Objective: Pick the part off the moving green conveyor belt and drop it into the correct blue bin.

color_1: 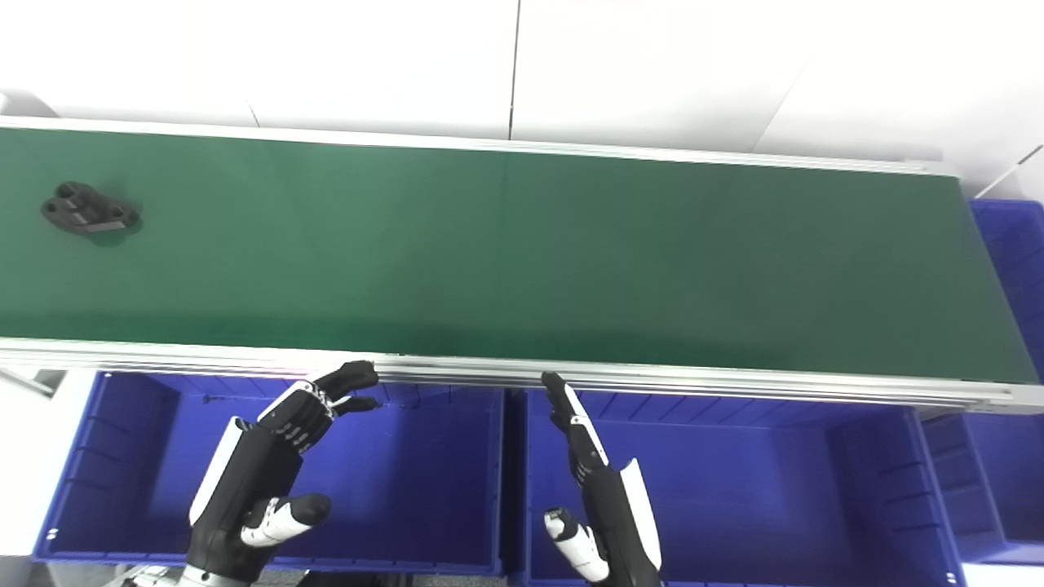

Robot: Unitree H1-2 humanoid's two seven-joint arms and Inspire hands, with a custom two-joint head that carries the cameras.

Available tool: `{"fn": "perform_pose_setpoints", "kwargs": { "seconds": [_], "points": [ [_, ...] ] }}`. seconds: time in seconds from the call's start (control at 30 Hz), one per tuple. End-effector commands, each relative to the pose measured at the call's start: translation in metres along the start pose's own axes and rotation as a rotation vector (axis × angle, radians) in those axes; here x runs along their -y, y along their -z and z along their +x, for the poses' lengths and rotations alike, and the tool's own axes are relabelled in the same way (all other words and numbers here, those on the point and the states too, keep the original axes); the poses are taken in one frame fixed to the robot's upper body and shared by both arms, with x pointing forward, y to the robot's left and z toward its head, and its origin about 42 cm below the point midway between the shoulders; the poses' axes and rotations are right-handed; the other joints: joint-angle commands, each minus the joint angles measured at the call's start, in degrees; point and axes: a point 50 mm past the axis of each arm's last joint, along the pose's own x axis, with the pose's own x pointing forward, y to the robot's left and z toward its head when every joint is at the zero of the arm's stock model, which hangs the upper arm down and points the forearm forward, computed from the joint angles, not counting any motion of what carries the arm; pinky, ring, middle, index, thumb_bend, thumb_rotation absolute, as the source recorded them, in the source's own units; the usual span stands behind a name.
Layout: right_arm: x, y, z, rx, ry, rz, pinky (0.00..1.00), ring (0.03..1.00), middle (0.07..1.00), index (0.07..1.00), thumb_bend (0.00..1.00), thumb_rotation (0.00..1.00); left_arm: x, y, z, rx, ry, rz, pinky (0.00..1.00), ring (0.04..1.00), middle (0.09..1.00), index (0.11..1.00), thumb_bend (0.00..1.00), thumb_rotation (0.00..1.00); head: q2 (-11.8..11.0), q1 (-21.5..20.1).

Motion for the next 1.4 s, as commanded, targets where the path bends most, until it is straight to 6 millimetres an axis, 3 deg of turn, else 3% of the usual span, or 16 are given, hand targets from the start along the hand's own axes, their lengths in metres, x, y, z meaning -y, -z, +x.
{"fn": "perform_pose_setpoints", "kwargs": {
  "seconds": [0.0,1.37],
  "points": [
    [-0.0012,-0.0077,0.0000,0.041,-0.003,0.005,0.95,0.970,0.975,0.952,0.87,0.98,0.0010,-0.0061,-0.0038,0.012,0.002,-0.009,0.75,0.825,0.835,0.782,0.90,0.70,0.1,0.1],
    [-0.0031,-0.0083,-0.0001,0.025,-0.008,0.004,0.95,0.968,0.970,0.934,0.87,0.98,-0.0018,-0.0047,-0.0046,0.007,-0.005,0.006,0.74,0.818,0.831,0.787,0.90,0.71,0.2,-0.1]
  ]
}}
